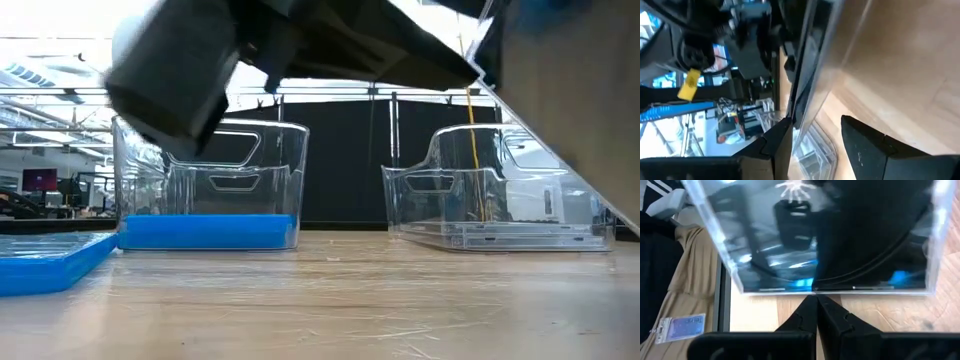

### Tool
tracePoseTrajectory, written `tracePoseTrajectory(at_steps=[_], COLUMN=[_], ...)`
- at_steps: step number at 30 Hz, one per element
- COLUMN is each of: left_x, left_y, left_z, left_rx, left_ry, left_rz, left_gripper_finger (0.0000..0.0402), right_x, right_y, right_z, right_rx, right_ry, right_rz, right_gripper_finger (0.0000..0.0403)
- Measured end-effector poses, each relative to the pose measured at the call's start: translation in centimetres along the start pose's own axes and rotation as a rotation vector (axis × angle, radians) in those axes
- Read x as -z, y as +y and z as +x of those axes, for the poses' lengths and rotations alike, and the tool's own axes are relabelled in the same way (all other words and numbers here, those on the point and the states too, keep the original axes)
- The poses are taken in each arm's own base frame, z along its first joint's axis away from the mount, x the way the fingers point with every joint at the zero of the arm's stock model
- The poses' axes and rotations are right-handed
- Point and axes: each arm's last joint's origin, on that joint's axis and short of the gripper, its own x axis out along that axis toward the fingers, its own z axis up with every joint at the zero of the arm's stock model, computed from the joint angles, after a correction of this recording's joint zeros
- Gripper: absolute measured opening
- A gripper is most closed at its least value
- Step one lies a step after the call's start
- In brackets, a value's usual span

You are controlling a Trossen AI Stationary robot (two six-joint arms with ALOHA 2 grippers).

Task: Pick & place jewel cases by type
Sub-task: Put the black CD case into the right transparent bin

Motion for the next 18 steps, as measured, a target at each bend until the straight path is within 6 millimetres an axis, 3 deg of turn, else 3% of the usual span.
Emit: tracePoseTrajectory(at_steps=[18], left_x=[-0.31], left_y=[-0.28], left_z=[-0.28], left_rx=[-0.033], left_ry=[0.03], left_rz=[0.029], left_gripper_finger=[0.0176], right_x=[-0.03], right_y=[0.06], right_z=[0.02], right_rx=[-0.005], right_ry=[-0.006], right_rz=[0.015], right_gripper_finger=[0.0])
